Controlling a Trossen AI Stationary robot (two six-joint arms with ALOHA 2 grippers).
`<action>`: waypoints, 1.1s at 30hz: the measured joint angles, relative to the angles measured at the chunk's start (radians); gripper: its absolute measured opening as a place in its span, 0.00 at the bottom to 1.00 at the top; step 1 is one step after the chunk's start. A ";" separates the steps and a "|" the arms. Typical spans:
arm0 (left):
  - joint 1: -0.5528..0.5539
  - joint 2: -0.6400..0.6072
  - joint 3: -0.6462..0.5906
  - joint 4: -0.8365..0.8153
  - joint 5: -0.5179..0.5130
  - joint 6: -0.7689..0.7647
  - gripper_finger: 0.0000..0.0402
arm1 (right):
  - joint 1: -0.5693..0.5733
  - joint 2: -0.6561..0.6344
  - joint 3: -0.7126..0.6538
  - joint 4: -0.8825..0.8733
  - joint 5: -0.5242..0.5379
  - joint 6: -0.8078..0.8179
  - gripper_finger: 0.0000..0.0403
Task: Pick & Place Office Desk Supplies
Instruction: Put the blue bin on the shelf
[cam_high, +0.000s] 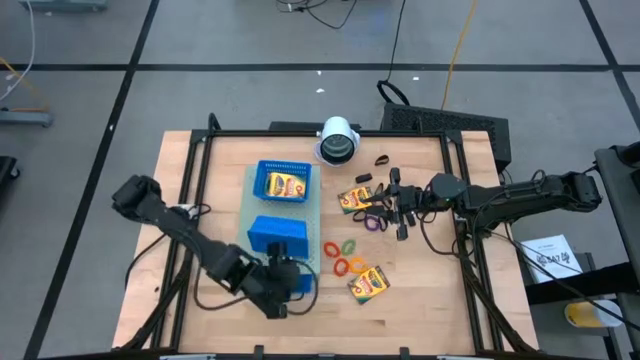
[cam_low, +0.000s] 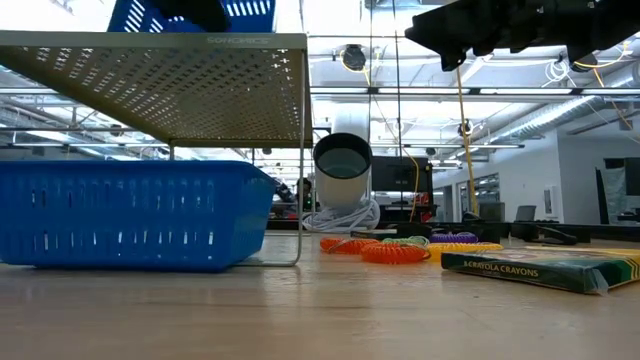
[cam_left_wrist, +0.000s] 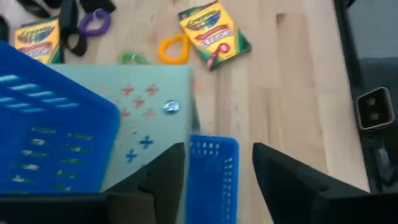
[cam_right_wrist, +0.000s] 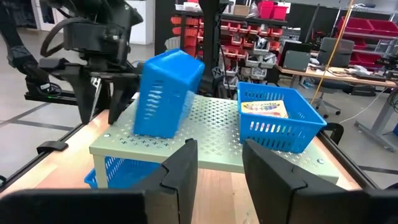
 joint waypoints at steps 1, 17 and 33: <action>-0.012 0.003 -0.003 0.009 0.012 0.000 0.53 | 0.000 0.000 0.000 0.000 0.000 0.000 0.29; -0.040 -0.088 0.025 -0.145 -0.055 0.104 0.56 | 0.002 0.000 0.000 0.000 0.000 0.075 0.29; 0.055 -0.250 0.053 -0.184 -0.247 0.306 0.56 | 0.002 0.000 0.000 0.000 0.000 0.076 0.29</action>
